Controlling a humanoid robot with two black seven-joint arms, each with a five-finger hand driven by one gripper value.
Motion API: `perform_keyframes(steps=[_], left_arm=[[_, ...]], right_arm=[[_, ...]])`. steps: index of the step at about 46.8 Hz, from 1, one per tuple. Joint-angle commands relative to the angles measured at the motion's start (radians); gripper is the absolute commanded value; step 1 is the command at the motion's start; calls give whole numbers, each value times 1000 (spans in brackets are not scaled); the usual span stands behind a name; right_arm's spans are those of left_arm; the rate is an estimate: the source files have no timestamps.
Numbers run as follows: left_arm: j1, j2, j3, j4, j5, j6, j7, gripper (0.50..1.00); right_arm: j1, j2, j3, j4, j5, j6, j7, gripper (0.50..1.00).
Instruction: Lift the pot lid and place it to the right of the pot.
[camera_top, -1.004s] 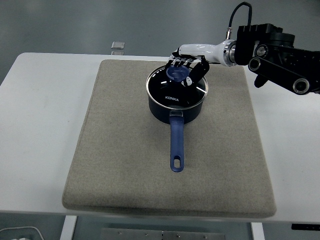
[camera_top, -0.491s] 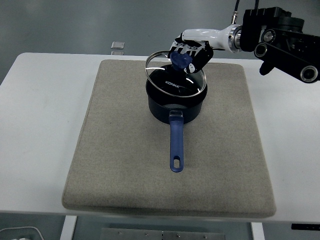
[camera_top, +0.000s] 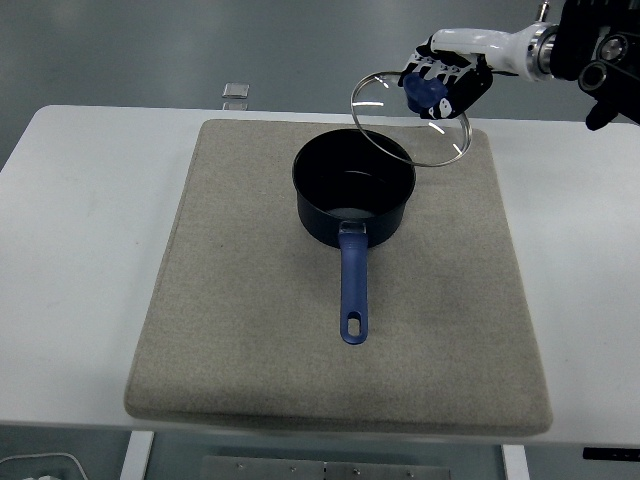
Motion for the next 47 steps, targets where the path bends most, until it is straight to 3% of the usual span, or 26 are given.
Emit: perform_keyframes(steps=[1, 23, 47], left_arm=[[0, 0, 0, 0, 0, 0, 0, 1000], [0, 0, 0, 0, 0, 0, 0, 1000], [0, 0, 0, 0, 0, 0, 0, 1000]], right_arm=[[-3, -2, -29, -12, 0, -8, 0, 515], [-81, 6, -102, -132, -17, -57, 35, 513], [-167, 64, -147, -136, -31, -146, 46, 523]])
